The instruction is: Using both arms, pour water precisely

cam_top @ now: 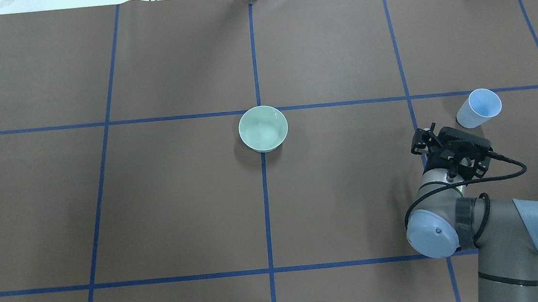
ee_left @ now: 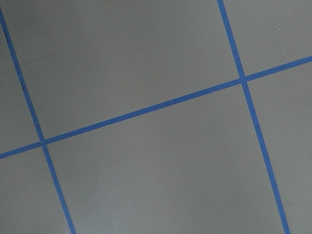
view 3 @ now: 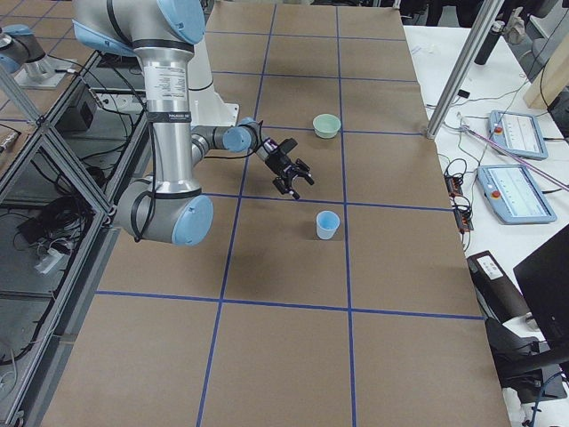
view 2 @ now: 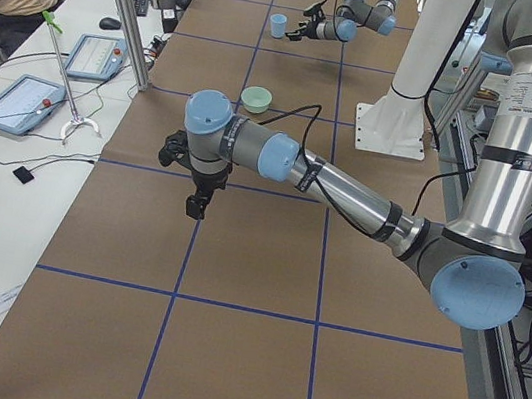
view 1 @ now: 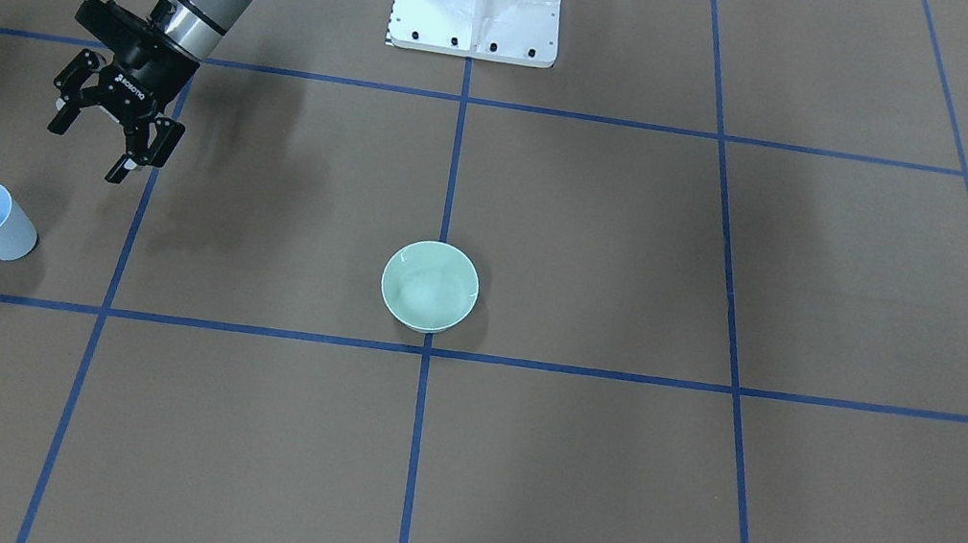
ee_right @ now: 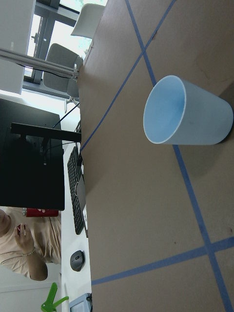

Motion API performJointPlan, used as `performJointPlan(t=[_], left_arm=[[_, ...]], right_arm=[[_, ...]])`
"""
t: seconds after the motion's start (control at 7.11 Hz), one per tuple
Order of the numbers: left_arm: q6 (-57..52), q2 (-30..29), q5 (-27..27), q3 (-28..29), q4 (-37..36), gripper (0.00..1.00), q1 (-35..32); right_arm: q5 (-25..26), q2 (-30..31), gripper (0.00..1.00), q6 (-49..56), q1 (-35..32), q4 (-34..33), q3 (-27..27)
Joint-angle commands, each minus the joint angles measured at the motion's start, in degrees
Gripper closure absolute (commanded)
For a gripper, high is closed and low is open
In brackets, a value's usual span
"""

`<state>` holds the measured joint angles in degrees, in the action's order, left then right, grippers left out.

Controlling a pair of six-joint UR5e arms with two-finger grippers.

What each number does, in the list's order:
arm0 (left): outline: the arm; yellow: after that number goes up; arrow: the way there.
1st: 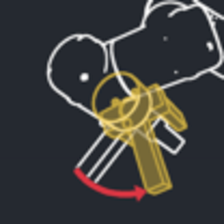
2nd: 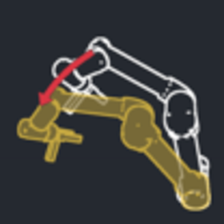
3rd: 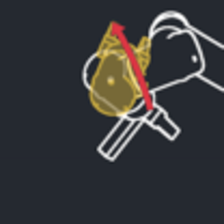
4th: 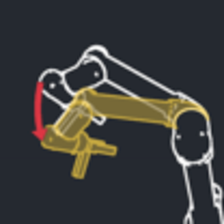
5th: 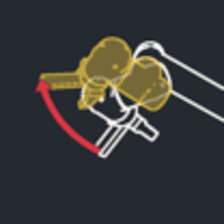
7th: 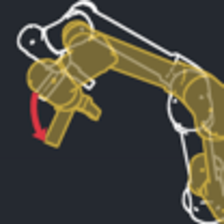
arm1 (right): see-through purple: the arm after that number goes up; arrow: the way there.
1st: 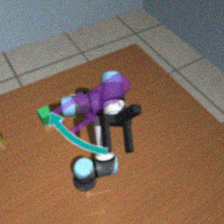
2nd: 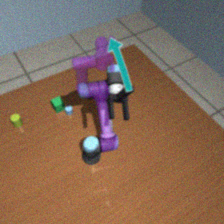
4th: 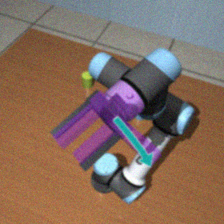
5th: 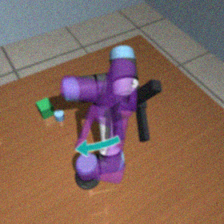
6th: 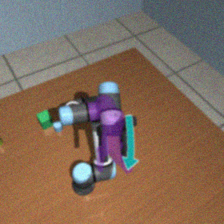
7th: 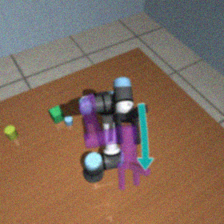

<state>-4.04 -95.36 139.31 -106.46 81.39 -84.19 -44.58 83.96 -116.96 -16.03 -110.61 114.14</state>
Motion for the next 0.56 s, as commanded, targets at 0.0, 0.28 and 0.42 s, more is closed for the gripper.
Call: performJointPlan(t=[0.0,0.28,0.42], left_arm=[[0.0,0.0,0.0,-0.1,0.0,0.00,0.1],[0.1,0.0,0.0,-0.2,0.0,0.00,0.1],[0.1,0.0,0.0,-0.2,0.0,0.00,0.1]], right_arm=[[-3.2,-2.7,0.00,8.8,-2.2,-0.1,0.8],[-9.3,-3.5,0.00,21.5,-6.7,0.7,5.3],[-12.9,-5.4,0.00,27.7,-10.0,0.7,5.8]])
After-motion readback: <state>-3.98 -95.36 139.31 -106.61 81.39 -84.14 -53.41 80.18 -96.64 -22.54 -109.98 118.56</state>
